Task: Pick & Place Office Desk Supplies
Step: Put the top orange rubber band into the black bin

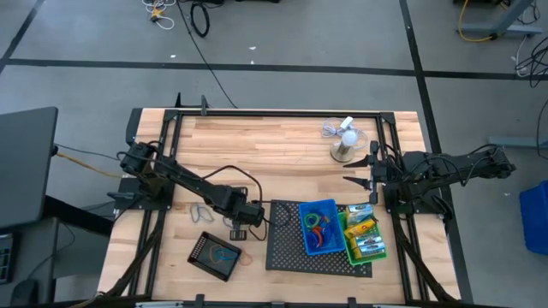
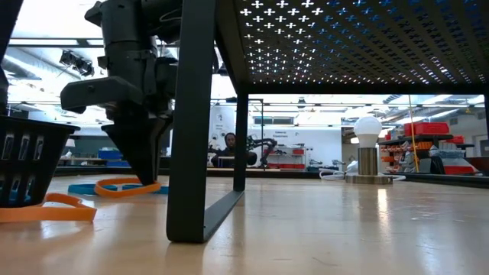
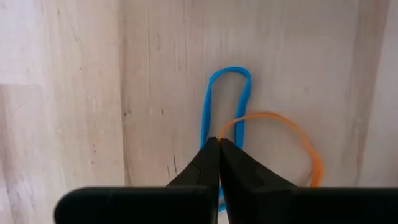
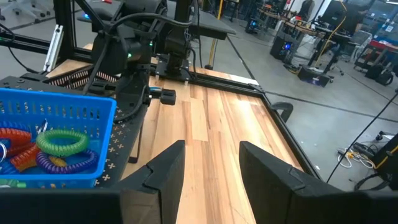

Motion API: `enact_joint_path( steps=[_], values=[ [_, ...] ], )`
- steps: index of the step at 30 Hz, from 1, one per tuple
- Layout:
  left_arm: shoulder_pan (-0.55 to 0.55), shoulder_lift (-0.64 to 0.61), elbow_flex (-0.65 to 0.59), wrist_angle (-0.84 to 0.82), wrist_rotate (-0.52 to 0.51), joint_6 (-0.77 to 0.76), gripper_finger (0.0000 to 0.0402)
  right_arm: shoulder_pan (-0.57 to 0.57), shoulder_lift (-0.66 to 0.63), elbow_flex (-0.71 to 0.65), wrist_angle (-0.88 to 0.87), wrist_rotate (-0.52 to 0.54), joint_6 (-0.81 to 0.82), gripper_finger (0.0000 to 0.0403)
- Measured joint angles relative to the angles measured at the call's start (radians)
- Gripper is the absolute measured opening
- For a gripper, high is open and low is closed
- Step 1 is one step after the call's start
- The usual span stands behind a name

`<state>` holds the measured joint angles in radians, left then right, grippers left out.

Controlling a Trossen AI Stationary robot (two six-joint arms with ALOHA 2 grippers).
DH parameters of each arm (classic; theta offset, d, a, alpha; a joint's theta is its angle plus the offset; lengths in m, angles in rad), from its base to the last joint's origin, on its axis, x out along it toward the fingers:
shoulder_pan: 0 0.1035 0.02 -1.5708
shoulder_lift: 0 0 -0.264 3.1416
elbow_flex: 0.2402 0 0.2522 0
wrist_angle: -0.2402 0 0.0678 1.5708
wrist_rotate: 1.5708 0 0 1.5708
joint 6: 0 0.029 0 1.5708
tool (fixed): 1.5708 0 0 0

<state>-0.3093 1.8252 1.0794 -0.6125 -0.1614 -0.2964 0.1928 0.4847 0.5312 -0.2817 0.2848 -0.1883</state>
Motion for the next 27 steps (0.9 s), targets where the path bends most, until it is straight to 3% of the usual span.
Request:
enact_joint_path(
  steps=[8, 17, 21, 27],
  values=[
    [-0.021, -0.043, 0.033, -0.084, -0.106, -0.039, 0.0003, 0.0, 0.0, 0.0, 0.0, 0.0, 0.0, 0.016],
    [-0.097, -0.107, 0.183, -0.377, -0.187, -0.14, 0.0002, 0.0, 0.0, 0.0, 0.0, 0.0, 0.0, 0.016],
    [-0.17, -0.13, 0.255, -0.528, -0.161, -0.235, 0.0001, 0.0, 0.0, 0.0, 0.0, 0.0, 0.0, 0.016],
    [-0.297, -0.139, 0.333, -0.58, -0.018, -0.347, 0.0001, 0.0, 0.0, 0.0, 0.0, 0.0, -0.003, 0.016]
  ],
)
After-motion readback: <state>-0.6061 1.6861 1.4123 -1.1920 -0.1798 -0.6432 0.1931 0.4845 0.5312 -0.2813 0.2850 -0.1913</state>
